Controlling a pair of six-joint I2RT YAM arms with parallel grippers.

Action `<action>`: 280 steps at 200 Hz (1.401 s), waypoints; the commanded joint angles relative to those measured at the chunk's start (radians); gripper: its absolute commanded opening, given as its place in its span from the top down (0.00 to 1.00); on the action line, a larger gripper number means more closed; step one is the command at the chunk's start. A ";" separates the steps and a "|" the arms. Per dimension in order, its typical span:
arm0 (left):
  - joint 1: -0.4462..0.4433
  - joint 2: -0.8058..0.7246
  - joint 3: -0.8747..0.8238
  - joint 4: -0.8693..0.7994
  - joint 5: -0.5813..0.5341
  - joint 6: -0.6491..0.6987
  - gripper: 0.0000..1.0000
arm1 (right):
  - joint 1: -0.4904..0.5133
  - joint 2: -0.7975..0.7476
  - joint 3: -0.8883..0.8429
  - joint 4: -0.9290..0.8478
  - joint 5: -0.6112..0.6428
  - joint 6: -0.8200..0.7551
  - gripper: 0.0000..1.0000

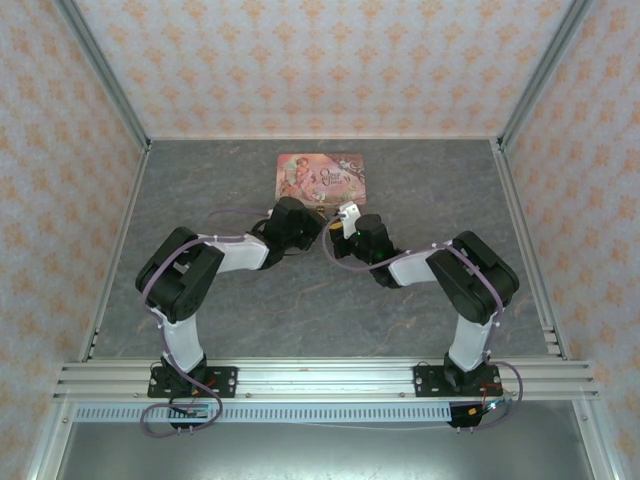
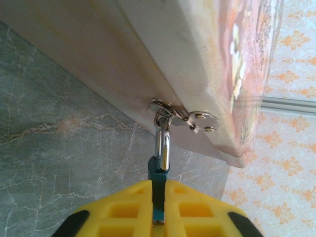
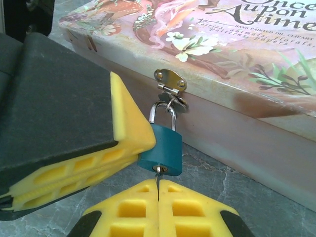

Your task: Unlock a padlock with a key

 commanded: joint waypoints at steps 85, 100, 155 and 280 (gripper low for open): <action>0.071 -0.185 -0.081 -0.133 0.003 0.095 0.61 | -0.035 -0.019 -0.003 0.030 -0.067 0.191 1.00; 0.090 -0.222 -0.078 -0.187 -0.009 0.137 0.57 | -0.040 -0.026 -0.015 0.038 -0.078 0.251 1.00; 0.169 -0.374 -0.020 -0.454 -0.127 0.344 0.32 | -0.080 -0.031 -0.054 0.075 -0.160 0.544 1.00; 0.301 -0.055 0.380 -0.612 0.034 0.638 0.13 | -0.208 -0.079 -0.106 0.091 -0.268 0.635 0.53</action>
